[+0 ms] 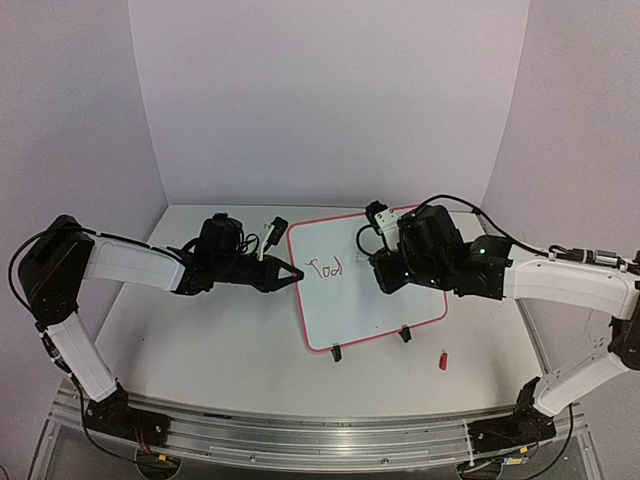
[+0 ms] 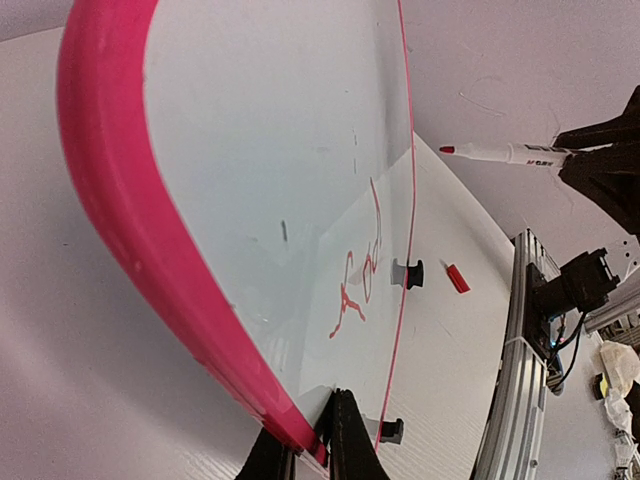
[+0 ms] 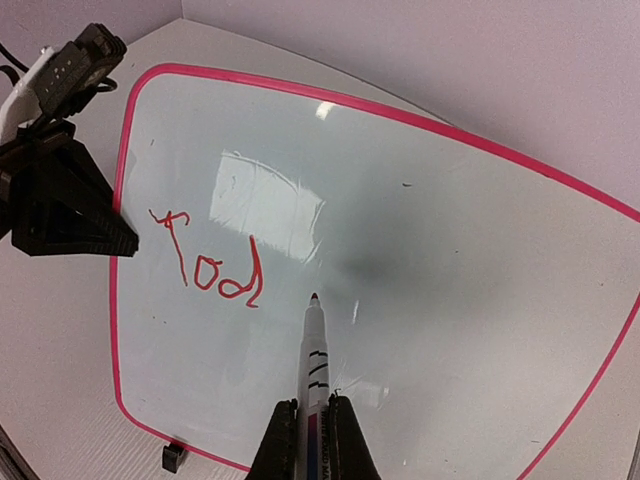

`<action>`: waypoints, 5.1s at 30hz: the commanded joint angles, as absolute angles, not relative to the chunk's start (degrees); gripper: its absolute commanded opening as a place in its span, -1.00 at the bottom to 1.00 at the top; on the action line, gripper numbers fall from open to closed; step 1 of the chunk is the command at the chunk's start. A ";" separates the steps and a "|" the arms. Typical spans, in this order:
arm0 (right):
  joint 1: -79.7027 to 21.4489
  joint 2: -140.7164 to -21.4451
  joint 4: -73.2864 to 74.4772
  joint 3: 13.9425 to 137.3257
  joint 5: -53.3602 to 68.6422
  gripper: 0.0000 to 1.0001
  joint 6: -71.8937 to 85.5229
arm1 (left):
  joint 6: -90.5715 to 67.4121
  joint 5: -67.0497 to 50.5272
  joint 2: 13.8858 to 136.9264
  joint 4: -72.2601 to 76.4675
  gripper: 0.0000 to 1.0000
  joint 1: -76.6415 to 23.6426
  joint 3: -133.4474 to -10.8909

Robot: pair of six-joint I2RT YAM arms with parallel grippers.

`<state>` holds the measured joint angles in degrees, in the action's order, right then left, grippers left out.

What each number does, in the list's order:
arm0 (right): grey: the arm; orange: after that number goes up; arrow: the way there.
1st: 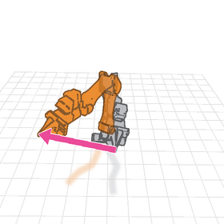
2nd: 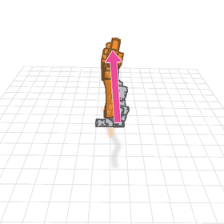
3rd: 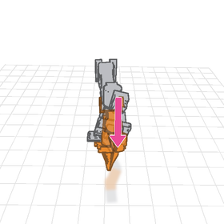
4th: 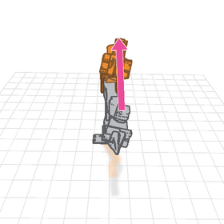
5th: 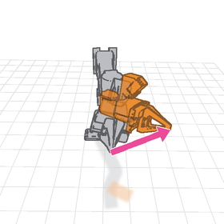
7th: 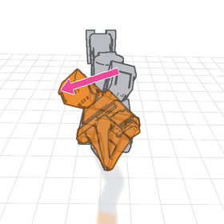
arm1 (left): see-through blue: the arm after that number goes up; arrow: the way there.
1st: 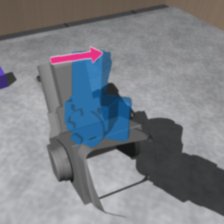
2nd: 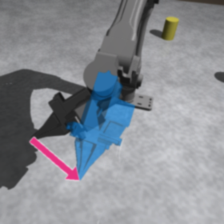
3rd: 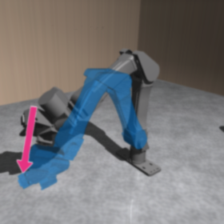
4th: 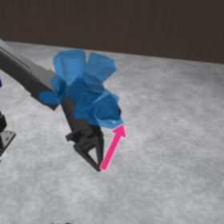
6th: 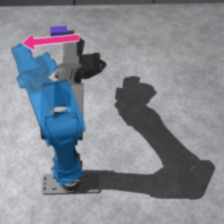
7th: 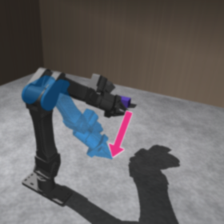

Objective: Write a sentence on the whiteboard

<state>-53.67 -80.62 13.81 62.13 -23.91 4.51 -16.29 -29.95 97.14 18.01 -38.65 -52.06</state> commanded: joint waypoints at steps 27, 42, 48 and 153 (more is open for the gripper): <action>-53.56 -87.79 10.72 66.56 -26.12 -1.00 5.10 | -7.03 -15.38 101.50 8.00 -1.00 -37.52 -51.23; -53.56 -87.10 13.10 65.66 -20.93 -1.00 5.13 | -6.69 -14.61 101.34 7.38 -1.00 -37.56 -51.55; -53.54 -86.91 15.69 65.76 -21.80 -1.00 5.04 | -6.59 -14.04 101.34 6.62 -1.00 -37.53 -52.00; -52.66 -84.76 13.14 63.42 -29.19 -1.00 6.45 | -5.19 -12.74 102.78 4.63 -1.00 -37.53 -53.67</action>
<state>-53.01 -86.02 13.80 63.22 -27.47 5.90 -15.02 -29.84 98.54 15.90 -38.68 -54.43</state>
